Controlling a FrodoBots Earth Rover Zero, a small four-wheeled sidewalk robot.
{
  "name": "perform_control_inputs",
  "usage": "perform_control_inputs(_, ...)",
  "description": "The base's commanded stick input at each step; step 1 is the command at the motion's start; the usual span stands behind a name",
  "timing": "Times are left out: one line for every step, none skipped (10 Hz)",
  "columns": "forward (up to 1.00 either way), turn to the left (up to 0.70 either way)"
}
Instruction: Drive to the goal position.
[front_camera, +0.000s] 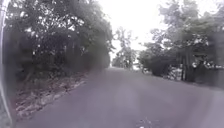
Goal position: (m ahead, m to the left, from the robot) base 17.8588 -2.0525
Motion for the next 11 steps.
perform_control_inputs(0.7,0.0)
perform_control_inputs(0.7,0.0)
perform_control_inputs(0.7,0.0)
perform_control_inputs(0.7,0.0)
perform_control_inputs(0.7,0.0)
perform_control_inputs(0.7,0.0)
perform_control_inputs(0.7,0.0)
perform_control_inputs(0.7,0.0)
perform_control_inputs(0.7,0.0)
perform_control_inputs(0.7,0.0)
perform_control_inputs(0.7,0.0)
